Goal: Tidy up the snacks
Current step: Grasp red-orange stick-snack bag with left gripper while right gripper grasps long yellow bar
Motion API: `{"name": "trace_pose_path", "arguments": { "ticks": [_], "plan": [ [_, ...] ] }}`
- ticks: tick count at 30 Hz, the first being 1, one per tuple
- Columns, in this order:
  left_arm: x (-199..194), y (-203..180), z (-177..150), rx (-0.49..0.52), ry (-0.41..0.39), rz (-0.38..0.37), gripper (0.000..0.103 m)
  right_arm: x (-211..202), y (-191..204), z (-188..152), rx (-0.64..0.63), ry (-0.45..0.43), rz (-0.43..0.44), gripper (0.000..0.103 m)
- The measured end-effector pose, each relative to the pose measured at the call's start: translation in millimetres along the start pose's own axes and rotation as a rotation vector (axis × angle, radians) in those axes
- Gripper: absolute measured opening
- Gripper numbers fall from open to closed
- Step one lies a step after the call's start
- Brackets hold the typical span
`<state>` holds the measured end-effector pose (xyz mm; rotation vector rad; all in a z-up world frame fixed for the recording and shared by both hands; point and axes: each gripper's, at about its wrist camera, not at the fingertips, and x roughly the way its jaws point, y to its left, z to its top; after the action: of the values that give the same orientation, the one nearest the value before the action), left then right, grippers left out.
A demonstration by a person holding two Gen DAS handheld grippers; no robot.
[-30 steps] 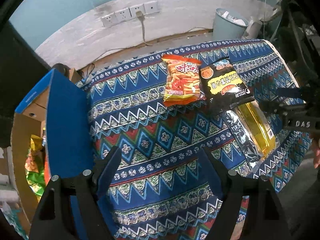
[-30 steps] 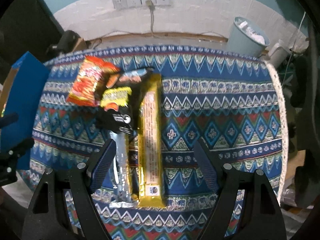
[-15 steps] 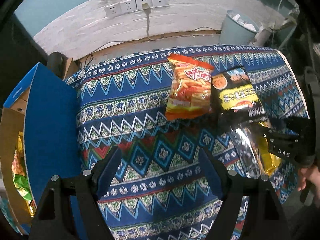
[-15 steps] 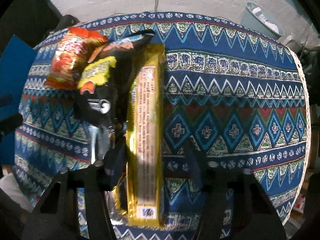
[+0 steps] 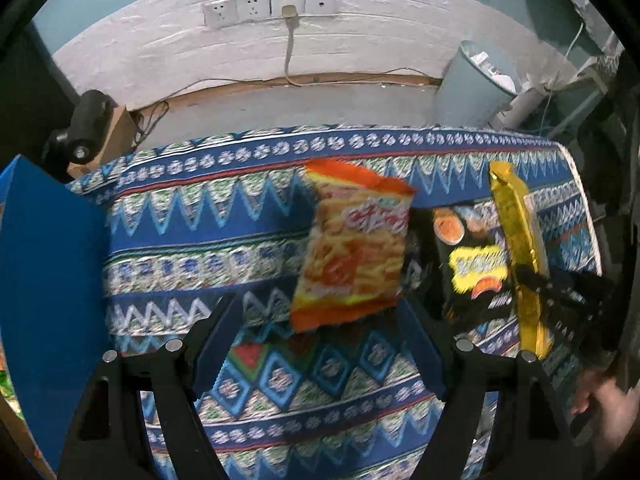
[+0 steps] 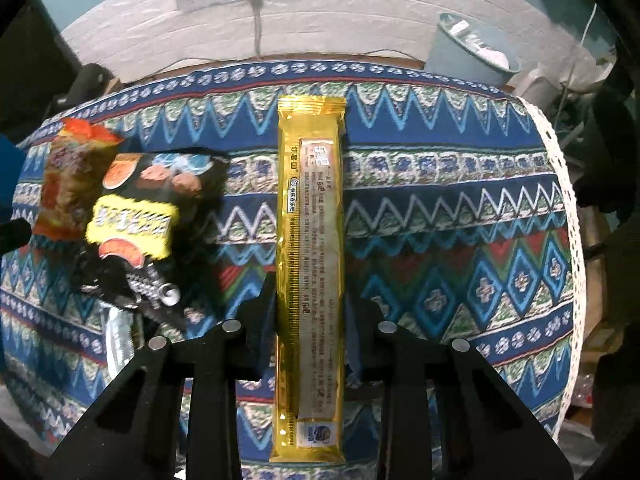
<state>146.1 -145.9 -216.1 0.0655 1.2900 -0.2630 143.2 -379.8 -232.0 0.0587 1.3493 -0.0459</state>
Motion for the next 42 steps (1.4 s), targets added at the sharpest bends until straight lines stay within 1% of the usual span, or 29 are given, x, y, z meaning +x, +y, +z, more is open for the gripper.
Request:
{"name": "trace_pose_path", "arguments": {
  "ticks": [2, 4, 6, 10, 15, 18, 21, 22, 23, 25, 26, 27, 29, 32, 35, 40, 42],
  "plan": [
    [2, -4, 5, -0.004, -0.003, -0.015, 0.081, 2, -1, 1, 0.004, 0.000, 0.002, 0.028],
    [6, -11, 10, -0.001, -0.005, -0.008, 0.082, 3, -2, 4, 0.012, 0.000, 0.003, 0.028],
    [10, -13, 14, -0.004, -0.005, 0.001, 0.085, 6, -4, 6, 0.036, 0.002, 0.018, 0.032],
    [19, -13, 18, -0.036, 0.005, -0.007, 0.086, 14, -6, 7, 0.067, 0.014, 0.036, 0.034],
    [31, -11, 24, -0.056, 0.019, -0.006, 0.086, 15, -6, 9, 0.051, 0.011, 0.033, 0.036],
    [40, -10, 26, -0.064, 0.033, 0.000, 0.086, 14, -4, 7, 0.043, 0.005, 0.037, 0.040],
    [46, -9, 27, -0.058, 0.040, -0.003, 0.086, 14, -1, 7, 0.025, -0.006, 0.021, 0.040],
    [47, -8, 26, -0.055, 0.037, -0.009, 0.079, 13, 2, 5, 0.020, -0.011, 0.015, 0.040],
    [48, -6, 25, -0.053, 0.032, -0.020, 0.066, 13, 3, 5, 0.014, -0.018, 0.009, 0.040],
    [47, -5, 23, -0.041, 0.024, -0.019, 0.059, 14, 6, 6, 0.002, -0.025, -0.002, 0.040],
    [46, -5, 22, -0.030, 0.018, -0.017, 0.049, 14, 7, 6, -0.003, -0.026, -0.011, 0.033],
    [45, -5, 21, -0.021, 0.014, -0.017, 0.049, 14, 7, 7, -0.009, -0.027, -0.021, 0.033],
    [41, -6, 18, -0.006, 0.004, 0.000, 0.044, 14, 6, 8, 0.001, -0.021, -0.007, 0.032],
    [35, -5, 14, 0.007, 0.002, 0.017, 0.044, 10, 5, 7, 0.008, -0.016, -0.001, 0.032],
    [28, -4, 10, 0.005, 0.003, 0.017, 0.044, 1, 3, 8, 0.006, -0.020, 0.007, 0.032],
    [11, 0, 0, 0.012, -0.017, 0.048, 0.044, -17, 8, 7, -0.013, -0.022, 0.009, 0.032],
    [3, 2, -3, 0.011, -0.027, 0.049, 0.044, -25, 11, 6, -0.015, -0.034, 0.010, 0.032]
  ]
}}
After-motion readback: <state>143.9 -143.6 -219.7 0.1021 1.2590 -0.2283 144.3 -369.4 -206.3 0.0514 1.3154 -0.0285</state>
